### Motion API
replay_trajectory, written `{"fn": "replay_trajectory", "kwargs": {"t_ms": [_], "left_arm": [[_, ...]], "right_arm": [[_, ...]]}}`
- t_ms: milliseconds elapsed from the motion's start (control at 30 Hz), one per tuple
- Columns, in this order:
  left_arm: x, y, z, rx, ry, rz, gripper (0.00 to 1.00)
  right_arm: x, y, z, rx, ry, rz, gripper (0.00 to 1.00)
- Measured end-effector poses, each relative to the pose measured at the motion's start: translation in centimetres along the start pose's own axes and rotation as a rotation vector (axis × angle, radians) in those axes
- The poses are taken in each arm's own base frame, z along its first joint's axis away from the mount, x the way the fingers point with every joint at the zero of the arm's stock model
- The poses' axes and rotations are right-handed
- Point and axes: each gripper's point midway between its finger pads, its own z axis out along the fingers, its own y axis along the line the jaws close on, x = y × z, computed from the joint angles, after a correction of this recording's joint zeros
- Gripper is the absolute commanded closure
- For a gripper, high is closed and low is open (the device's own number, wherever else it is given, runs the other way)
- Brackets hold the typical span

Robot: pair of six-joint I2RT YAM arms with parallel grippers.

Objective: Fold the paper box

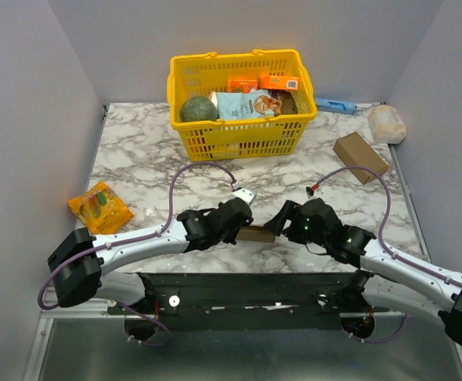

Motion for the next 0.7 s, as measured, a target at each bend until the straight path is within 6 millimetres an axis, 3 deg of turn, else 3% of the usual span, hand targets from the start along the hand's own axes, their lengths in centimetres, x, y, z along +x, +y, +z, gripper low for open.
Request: {"fn": "replay_trajectory", "kwargs": {"t_ms": [433, 700], "left_arm": [[0.0, -0.3, 0.0, 0.013, -0.002, -0.002, 1.0], [-0.1, -0.3, 0.1, 0.017, -0.007, -0.004, 1.0]], "right_arm": [[0.4, -0.8, 0.8, 0.003, -0.011, 0.082, 0.2], [0.6, -0.9, 1.3, -0.005, -0.014, 0.11, 0.36]]}}
